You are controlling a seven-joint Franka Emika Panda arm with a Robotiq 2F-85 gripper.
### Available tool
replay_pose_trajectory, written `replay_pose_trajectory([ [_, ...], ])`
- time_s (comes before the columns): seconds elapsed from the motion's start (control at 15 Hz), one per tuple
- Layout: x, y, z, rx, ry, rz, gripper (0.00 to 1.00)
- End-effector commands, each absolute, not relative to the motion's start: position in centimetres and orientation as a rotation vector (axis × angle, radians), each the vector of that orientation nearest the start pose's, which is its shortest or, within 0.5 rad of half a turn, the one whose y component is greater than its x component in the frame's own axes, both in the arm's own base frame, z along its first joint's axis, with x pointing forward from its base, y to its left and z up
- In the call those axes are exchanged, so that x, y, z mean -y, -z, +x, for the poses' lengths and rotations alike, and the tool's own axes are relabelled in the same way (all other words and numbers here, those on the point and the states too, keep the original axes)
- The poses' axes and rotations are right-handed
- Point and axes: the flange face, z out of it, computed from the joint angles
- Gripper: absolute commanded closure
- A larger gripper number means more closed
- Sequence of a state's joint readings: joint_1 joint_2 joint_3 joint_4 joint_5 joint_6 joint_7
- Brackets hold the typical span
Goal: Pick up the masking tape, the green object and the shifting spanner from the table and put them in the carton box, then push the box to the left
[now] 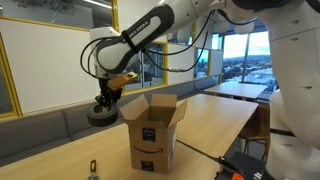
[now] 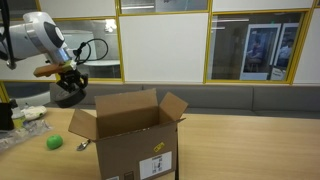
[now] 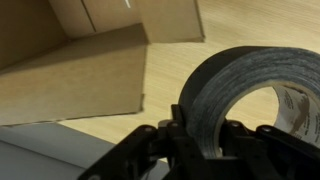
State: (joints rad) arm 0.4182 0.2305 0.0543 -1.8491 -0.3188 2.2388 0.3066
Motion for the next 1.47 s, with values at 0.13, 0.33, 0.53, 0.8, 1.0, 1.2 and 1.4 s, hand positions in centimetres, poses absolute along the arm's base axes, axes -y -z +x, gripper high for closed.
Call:
replay_pose_trajectory([
  [0.13,-18.8,-46.4,56.8,0.293,0.436,-3.461,0.86],
  [0.33,-13.8,-45.7,56.9,0.138,0.396,-3.54,0.86],
  [0.53,-10.5,-42.9,56.6,0.037,0.347,-3.546,0.86],
  [0.8,-8.0,-36.5,55.4,-0.079,0.3,-3.583,0.86],
  [1.0,-7.4,-32.2,54.1,-0.135,0.258,-3.558,0.86],
  [1.2,-7.3,-28.8,53.3,-0.171,0.228,-3.507,0.86],
  [1.4,-7.3,-26.1,52.9,-0.188,0.219,-3.457,0.86],
])
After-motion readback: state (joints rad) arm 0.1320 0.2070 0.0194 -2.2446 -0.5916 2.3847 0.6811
